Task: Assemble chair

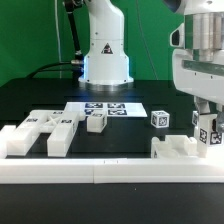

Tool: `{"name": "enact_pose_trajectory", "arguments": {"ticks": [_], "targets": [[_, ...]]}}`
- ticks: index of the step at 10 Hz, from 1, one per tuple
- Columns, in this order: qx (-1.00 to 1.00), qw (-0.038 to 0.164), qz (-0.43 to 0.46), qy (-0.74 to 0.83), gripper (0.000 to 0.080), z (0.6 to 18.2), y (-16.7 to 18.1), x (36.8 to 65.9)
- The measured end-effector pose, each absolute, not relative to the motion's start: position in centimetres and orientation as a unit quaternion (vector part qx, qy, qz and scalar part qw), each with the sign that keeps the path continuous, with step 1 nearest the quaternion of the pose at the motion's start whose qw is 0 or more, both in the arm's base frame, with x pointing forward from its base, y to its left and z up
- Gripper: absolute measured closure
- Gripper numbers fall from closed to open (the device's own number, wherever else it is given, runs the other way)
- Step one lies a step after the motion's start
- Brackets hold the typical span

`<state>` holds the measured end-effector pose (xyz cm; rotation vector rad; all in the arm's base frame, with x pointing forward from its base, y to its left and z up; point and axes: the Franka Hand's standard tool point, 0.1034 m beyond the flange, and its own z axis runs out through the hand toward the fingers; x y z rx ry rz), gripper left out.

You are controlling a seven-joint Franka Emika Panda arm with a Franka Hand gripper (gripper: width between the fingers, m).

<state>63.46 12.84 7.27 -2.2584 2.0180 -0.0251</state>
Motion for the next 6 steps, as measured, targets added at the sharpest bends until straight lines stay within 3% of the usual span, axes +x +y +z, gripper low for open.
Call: {"name": "enact_pose_trajectory", "arguments": {"ticks": [2, 4, 5, 6], "targets": [[-0.732, 0.057, -0.008, 0.679, 0.0509, 7.26, 12.88, 63.47], [-0.75, 0.057, -0.009, 0.658, 0.0259, 7.3, 12.95, 63.47], [-0.766, 0.058, -0.011, 0.641, 0.0259, 7.44, 13.03, 63.5], [-0.788, 0.058, -0.013, 0.613, 0.0172, 7.55, 13.1, 63.53]]}}
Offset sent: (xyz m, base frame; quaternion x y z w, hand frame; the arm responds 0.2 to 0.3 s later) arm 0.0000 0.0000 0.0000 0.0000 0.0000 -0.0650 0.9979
